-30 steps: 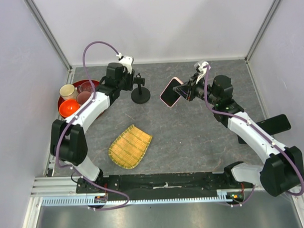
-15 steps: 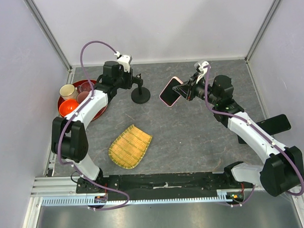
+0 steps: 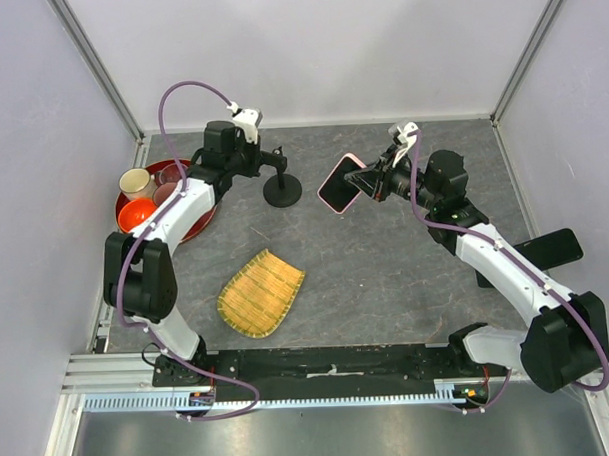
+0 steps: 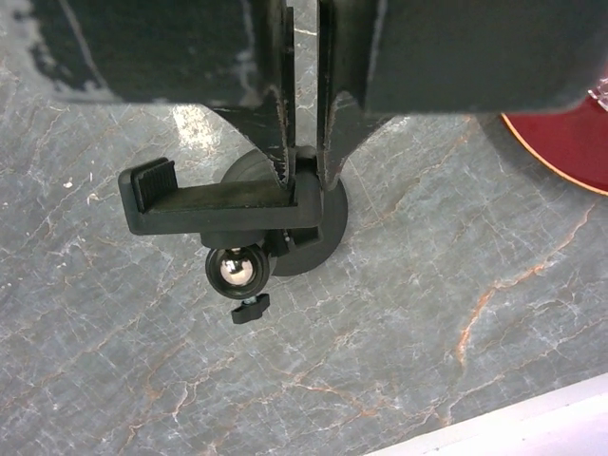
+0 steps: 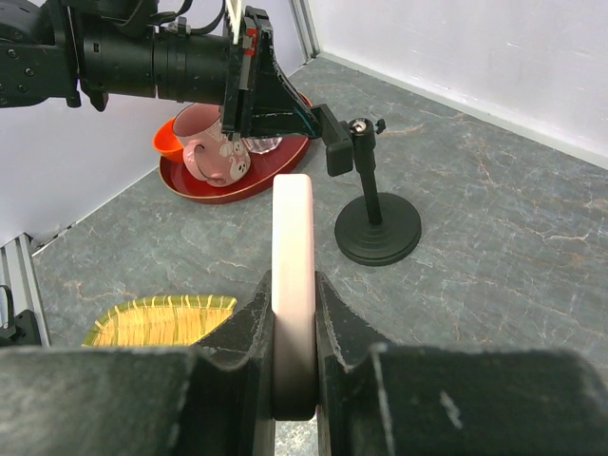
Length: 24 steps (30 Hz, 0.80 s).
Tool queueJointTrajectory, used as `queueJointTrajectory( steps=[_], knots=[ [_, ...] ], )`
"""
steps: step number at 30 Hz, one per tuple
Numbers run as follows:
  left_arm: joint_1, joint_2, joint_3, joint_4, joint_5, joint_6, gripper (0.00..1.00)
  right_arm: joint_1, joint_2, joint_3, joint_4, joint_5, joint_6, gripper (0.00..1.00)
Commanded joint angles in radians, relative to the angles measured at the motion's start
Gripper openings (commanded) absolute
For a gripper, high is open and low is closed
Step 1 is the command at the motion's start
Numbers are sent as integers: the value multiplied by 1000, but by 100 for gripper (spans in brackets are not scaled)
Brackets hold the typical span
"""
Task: Place the phone on the phone stand
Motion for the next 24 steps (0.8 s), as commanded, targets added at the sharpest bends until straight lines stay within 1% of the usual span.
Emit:
queueJointTrajectory(
  steps=[1,3,5,6,7,10,11,16,17,21,24],
  knots=[
    [-2,3,37,41,48,-18,2,1,-17,30,82,-12,-7,0],
    [-13,-22,26,42,61,-15,2,1,-23,36,61,-9,-39,0],
    [-33,-40,22,31,83,-9,2,2,-35,48,6,-12,-71,0],
    [-44,-56,22,24,86,-2,2,1,-40,57,-19,-22,-112,0],
    [-56,-63,26,-8,91,5,2,1,-43,68,-75,-33,-133,0],
    [-120,-89,29,-45,74,53,2,1,-55,94,-154,-42,-183,0],
    [-156,-97,17,-57,75,73,2,1,-58,105,-166,-45,-186,0],
    [-228,-166,-47,-67,86,91,2,9,-81,142,-234,-71,-176,0],
    [-257,-174,-64,-64,86,111,2,13,-91,139,-244,-64,-174,0],
    [-329,-197,-86,-61,147,166,2,61,-187,102,-277,-42,-182,0],
    [-360,-195,-93,-64,253,194,2,128,-247,76,-316,-51,-226,0]
  ],
)
